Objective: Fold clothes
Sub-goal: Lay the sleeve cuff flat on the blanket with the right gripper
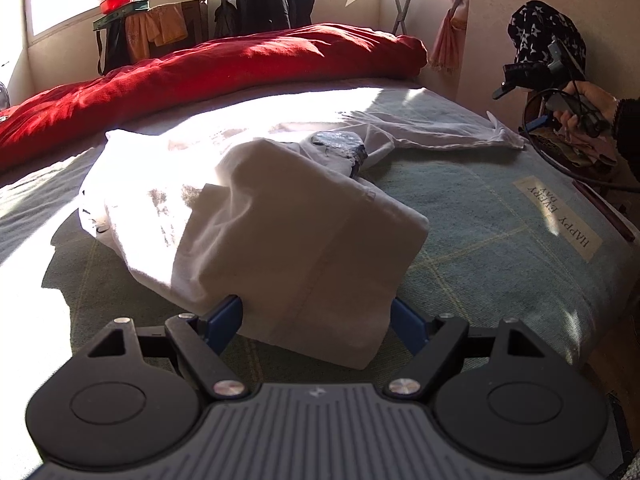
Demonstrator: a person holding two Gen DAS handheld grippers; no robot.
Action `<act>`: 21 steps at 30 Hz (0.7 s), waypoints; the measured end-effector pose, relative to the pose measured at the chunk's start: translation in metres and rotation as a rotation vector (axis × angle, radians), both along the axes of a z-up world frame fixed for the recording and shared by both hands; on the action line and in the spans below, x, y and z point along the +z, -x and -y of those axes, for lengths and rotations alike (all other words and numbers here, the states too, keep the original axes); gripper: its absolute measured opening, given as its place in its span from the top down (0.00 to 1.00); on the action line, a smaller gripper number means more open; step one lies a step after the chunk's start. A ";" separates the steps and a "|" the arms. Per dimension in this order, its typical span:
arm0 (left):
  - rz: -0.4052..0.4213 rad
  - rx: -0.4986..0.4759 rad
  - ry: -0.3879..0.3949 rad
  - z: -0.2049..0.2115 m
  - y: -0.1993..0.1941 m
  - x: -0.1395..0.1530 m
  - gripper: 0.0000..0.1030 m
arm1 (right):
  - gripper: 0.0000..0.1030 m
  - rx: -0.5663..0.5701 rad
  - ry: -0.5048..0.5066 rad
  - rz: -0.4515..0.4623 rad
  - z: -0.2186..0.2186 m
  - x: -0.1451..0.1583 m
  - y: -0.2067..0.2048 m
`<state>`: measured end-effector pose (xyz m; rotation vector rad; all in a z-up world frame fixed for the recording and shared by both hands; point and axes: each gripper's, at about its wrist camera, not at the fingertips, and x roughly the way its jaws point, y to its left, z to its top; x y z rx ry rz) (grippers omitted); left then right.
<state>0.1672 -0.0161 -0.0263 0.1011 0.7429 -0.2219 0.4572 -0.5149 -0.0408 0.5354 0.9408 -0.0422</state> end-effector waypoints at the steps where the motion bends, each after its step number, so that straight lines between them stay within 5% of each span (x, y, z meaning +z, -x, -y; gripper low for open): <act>1: -0.001 0.005 -0.007 0.000 -0.001 0.000 0.21 | 0.00 0.004 -0.066 0.015 -0.001 -0.003 -0.007; 10: -0.012 0.021 -0.031 0.002 -0.009 -0.004 0.21 | 0.00 -0.078 -0.308 0.038 0.017 -0.056 -0.029; 18: -0.006 0.005 -0.022 0.004 -0.007 -0.007 0.21 | 0.00 0.020 -0.017 -0.159 -0.008 -0.040 -0.006; 21: 0.001 -0.004 -0.021 0.003 -0.006 -0.005 0.21 | 0.00 0.016 -0.007 -0.151 -0.005 -0.035 0.002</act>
